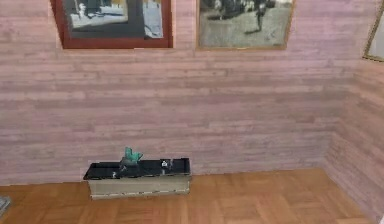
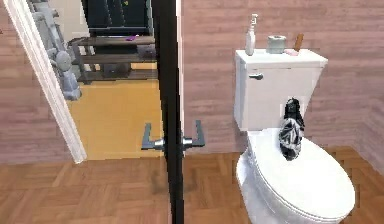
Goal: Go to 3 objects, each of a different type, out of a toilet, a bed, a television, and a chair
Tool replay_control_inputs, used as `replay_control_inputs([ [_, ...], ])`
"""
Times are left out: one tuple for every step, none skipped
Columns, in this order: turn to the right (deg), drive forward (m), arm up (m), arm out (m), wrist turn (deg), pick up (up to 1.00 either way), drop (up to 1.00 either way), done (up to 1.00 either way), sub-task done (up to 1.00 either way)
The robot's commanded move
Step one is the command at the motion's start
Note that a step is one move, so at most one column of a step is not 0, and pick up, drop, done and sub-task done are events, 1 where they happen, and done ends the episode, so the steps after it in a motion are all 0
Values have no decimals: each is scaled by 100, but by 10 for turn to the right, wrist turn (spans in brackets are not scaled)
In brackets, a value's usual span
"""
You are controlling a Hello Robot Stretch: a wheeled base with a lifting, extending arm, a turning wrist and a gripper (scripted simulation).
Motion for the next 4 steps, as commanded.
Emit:
replay_control_inputs([
  [180,0,0,0,0,0,0,0,0],
  [0,30,0,0,0,0,0,0,0],
  [210,0,0,0,0,0,0,0,0],
  [30,0,0,0,0,0,0,0,0],
])
